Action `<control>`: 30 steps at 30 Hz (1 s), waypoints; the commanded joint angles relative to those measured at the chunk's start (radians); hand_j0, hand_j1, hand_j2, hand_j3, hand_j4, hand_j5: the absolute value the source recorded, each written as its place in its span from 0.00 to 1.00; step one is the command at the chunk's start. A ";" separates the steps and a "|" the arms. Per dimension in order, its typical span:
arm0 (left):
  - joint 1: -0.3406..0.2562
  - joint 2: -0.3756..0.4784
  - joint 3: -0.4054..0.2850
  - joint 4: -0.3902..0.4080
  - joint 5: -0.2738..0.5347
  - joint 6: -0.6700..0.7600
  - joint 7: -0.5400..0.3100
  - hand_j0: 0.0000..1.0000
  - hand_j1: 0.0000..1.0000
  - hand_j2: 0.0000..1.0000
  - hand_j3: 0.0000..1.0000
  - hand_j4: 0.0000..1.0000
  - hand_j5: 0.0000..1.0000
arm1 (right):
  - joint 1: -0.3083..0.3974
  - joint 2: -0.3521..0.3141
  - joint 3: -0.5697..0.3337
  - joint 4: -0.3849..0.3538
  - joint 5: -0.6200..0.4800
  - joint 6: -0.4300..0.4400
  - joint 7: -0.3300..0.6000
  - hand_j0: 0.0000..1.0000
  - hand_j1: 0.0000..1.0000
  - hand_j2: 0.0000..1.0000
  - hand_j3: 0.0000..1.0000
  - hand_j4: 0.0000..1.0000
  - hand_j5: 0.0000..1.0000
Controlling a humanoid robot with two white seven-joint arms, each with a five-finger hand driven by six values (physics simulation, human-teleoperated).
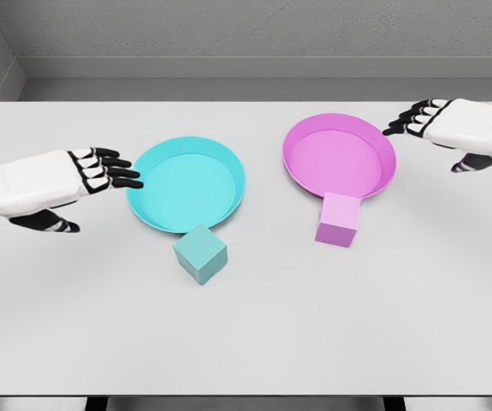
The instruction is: Place the blocks in the corresponding plates according to their colors
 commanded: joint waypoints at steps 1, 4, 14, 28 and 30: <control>0.000 -0.007 -0.005 0.000 0.007 0.001 -0.012 1.00 1.00 1.00 1.00 1.00 1.00 | 0.000 -0.001 -0.002 -0.003 -0.003 0.003 0.000 1.00 1.00 1.00 1.00 1.00 1.00; -0.003 -0.024 -0.011 0.000 0.007 0.001 -0.035 1.00 1.00 1.00 1.00 1.00 1.00 | -0.003 0.001 -0.059 0.013 0.000 0.003 0.000 1.00 1.00 1.00 1.00 1.00 1.00; -0.100 -0.355 -0.129 0.000 0.013 0.001 -0.322 1.00 1.00 1.00 1.00 1.00 1.00 | 0.037 0.077 -0.016 -0.032 0.004 0.003 0.000 1.00 1.00 1.00 1.00 1.00 1.00; -0.104 -0.363 -0.132 0.018 -0.020 0.035 -0.322 1.00 1.00 1.00 1.00 1.00 1.00 | 0.029 0.064 0.170 -0.177 0.039 0.003 0.000 1.00 1.00 1.00 1.00 1.00 1.00; -0.104 -0.363 -0.146 0.021 -0.021 0.042 -0.322 1.00 1.00 1.00 1.00 1.00 1.00 | 0.029 0.064 0.202 -0.190 0.062 0.003 0.000 1.00 1.00 1.00 1.00 1.00 1.00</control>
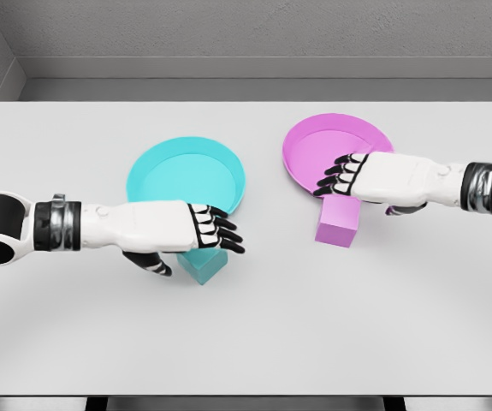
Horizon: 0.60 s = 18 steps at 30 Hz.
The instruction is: Place the blocks in the corresponding plates according to their colors
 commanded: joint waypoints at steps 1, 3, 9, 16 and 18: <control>-0.002 -0.003 -0.010 0.015 -0.009 0.027 0.000 1.00 1.00 1.00 1.00 1.00 1.00 | 0.000 -0.001 0.027 -0.016 0.014 0.003 0.000 1.00 1.00 1.00 1.00 1.00 1.00; -0.002 -0.010 -0.011 0.024 -0.026 0.044 0.000 1.00 1.00 1.00 1.00 1.00 1.00 | -0.002 -0.001 0.027 -0.024 0.016 0.003 0.000 1.00 1.00 1.00 1.00 1.00 1.00; -0.015 -0.052 -0.027 0.082 -0.029 0.050 0.002 1.00 1.00 1.00 1.00 1.00 1.00 | 0.000 -0.003 0.033 -0.027 0.037 0.003 0.000 1.00 1.00 1.00 1.00 1.00 1.00; -0.015 -0.070 -0.045 0.090 -0.051 0.047 0.002 1.00 1.00 1.00 1.00 1.00 1.00 | -0.002 0.011 0.065 -0.027 0.125 0.003 0.000 1.00 1.00 1.00 1.00 1.00 1.00; -0.015 -0.070 -0.045 0.090 -0.051 0.047 0.002 1.00 1.00 1.00 1.00 1.00 1.00 | -0.011 0.011 0.073 -0.025 0.128 0.003 0.000 1.00 1.00 1.00 1.00 1.00 1.00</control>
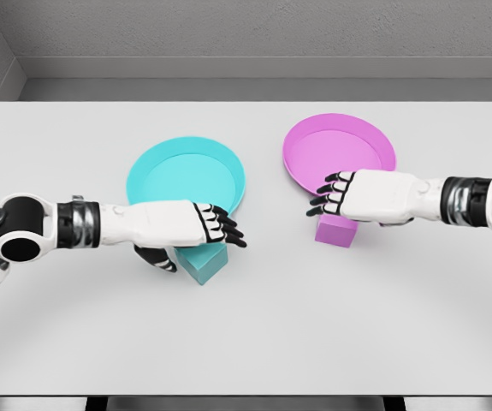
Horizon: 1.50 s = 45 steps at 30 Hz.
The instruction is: Place the blocks in the corresponding plates according to their colors
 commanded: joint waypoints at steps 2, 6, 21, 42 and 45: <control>0.000 -0.003 -0.003 0.001 -0.017 0.003 0.001 0.99 0.99 0.99 0.99 0.99 0.99 | 0.000 0.001 0.009 0.002 0.022 0.002 0.000 1.00 1.00 1.00 1.00 1.00 1.00; 0.000 -0.015 -0.004 0.019 -0.031 0.004 0.001 0.97 0.97 0.97 0.97 0.97 0.97 | -0.017 0.002 0.053 0.004 0.027 0.002 0.000 1.00 1.00 1.00 1.00 1.00 1.00; 0.000 -0.017 -0.027 0.016 -0.059 -0.005 0.001 0.76 0.76 0.76 0.76 0.76 0.76 | -0.028 0.004 0.071 0.008 0.050 0.002 0.000 1.00 1.00 1.00 1.00 1.00 1.00; -0.043 -0.014 -0.026 -0.062 -0.034 -0.076 0.005 0.49 0.49 0.49 0.49 0.49 0.49 | -0.038 0.042 0.097 0.010 0.050 0.002 0.000 0.87 0.87 0.87 0.87 0.87 0.87; -0.058 -0.008 -0.015 -0.062 -0.002 -0.076 0.008 0.48 0.48 0.48 0.48 0.48 0.48 | -0.040 0.044 0.097 0.018 0.050 0.002 0.000 0.72 0.72 0.72 0.72 0.72 0.72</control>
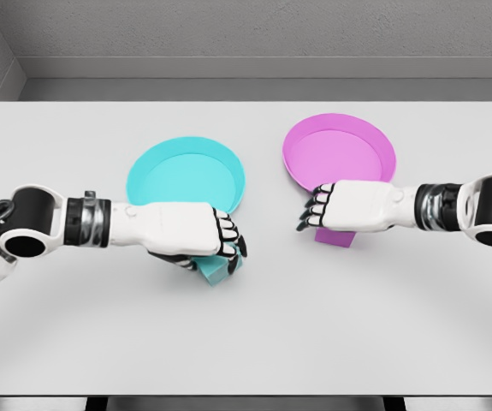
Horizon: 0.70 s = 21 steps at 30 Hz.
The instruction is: Place the blocks in the corresponding plates according to their colors
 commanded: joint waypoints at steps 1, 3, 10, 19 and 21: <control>-0.003 0.005 0.010 -0.002 0.036 0.000 0.002 0.48 0.48 0.48 0.48 0.48 0.48 | 0.000 0.000 0.003 0.008 -0.003 0.002 0.000 0.69 0.69 0.69 0.69 0.69 0.69; -0.012 0.005 0.011 0.006 0.038 0.000 0.002 0.48 0.48 0.48 0.48 0.48 0.48 | 0.000 0.000 0.003 0.008 -0.003 0.002 0.000 0.66 0.66 0.66 0.66 0.66 0.66; -0.037 0.003 0.085 0.140 0.039 0.000 0.001 0.48 0.48 0.48 0.48 0.48 0.48 | -0.002 0.002 0.000 0.013 -0.011 0.002 0.000 0.55 0.55 0.55 0.55 0.55 0.55; -0.135 -0.175 0.093 0.497 0.027 0.000 -0.001 0.50 0.50 0.50 0.50 0.50 0.50 | -0.012 0.019 -0.008 0.011 -0.075 0.002 0.000 0.55 0.55 0.55 0.55 0.55 0.55; -0.135 -0.186 0.093 0.511 0.022 0.000 -0.001 0.52 0.52 0.52 0.52 0.52 0.52 | -0.011 0.019 -0.031 0.011 -0.110 0.002 0.000 0.55 0.55 0.55 0.55 0.55 0.55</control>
